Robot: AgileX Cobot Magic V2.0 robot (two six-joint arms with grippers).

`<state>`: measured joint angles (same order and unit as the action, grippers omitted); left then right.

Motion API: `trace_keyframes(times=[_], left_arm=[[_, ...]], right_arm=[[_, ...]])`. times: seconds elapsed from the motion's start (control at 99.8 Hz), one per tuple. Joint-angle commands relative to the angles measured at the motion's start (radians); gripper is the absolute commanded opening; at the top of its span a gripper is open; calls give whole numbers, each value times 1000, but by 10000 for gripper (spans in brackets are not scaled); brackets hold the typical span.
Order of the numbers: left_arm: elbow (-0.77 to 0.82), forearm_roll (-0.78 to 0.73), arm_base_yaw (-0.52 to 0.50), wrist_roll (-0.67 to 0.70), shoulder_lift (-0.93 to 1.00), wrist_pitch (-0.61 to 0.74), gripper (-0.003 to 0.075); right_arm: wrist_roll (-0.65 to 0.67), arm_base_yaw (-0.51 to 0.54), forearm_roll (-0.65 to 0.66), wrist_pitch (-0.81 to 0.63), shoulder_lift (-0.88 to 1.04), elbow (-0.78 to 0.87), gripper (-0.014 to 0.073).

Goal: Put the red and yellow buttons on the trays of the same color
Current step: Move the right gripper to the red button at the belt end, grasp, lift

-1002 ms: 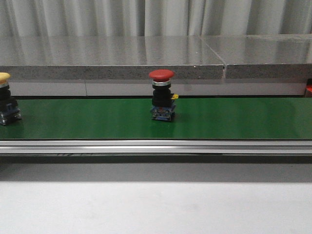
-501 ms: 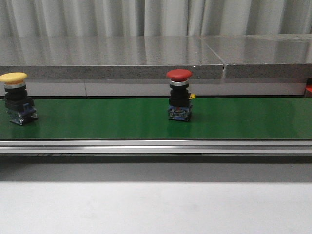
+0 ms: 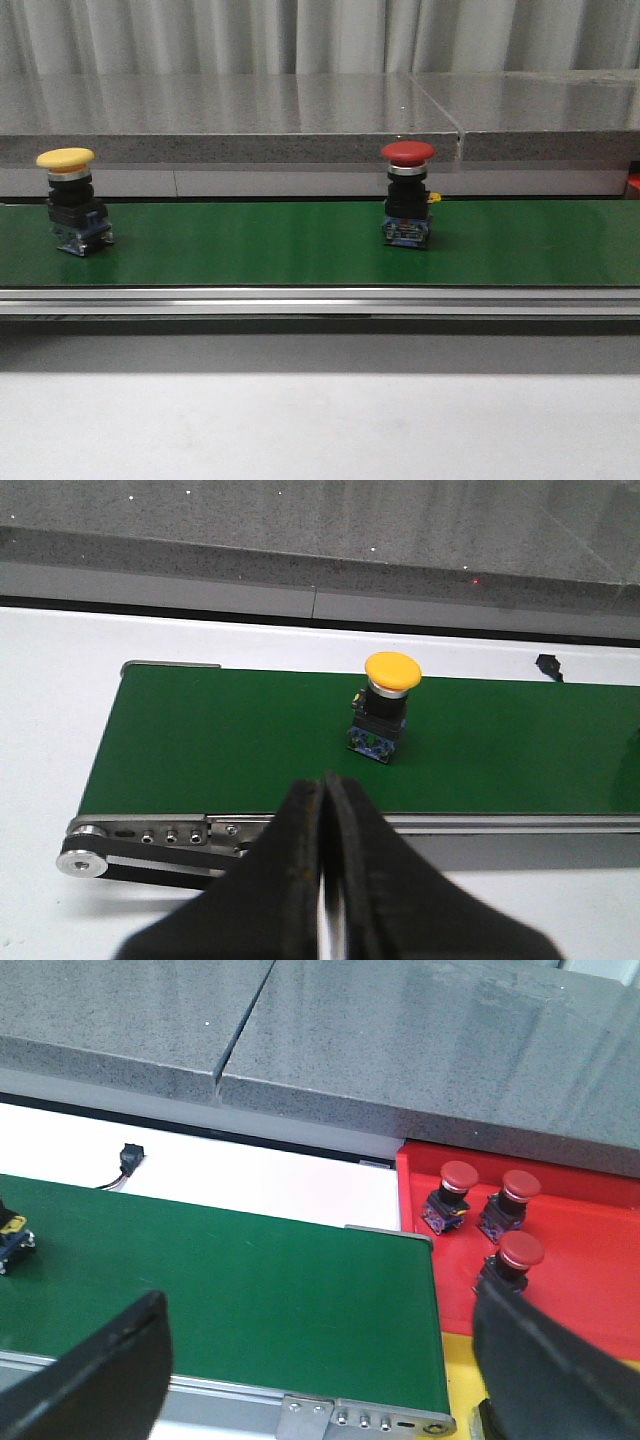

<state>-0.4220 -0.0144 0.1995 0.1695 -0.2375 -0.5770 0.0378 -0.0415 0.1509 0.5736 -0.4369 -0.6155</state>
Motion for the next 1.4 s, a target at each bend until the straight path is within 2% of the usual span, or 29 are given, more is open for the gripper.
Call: trace_keyframes(times=[0.0,0.02,0.301,0.551,0.752,1.393], left_arm=[[-26,9,8,1,-12,67,-19],[-26,9,8,1,-12,67,-19],[-26,9,8,1,-12,67,-19],[-26,9,8,1,-12,67,-19],[-26,9,8,1,-12,67,-19],[-26,9,8,1,-12,67,-19]], right_arm=[[-6,0,-2,-85,-39,-28,654],[-6,0,-23,-92,-106,-28,654],[-6,-56,-47,-107,-372,-74,654],[-6,-147,-55,-97,-638,-206,654],[-6,-190,-62,-29,-815,-322,654],[-13,-213,-100,-3,-1045,-487,654]])
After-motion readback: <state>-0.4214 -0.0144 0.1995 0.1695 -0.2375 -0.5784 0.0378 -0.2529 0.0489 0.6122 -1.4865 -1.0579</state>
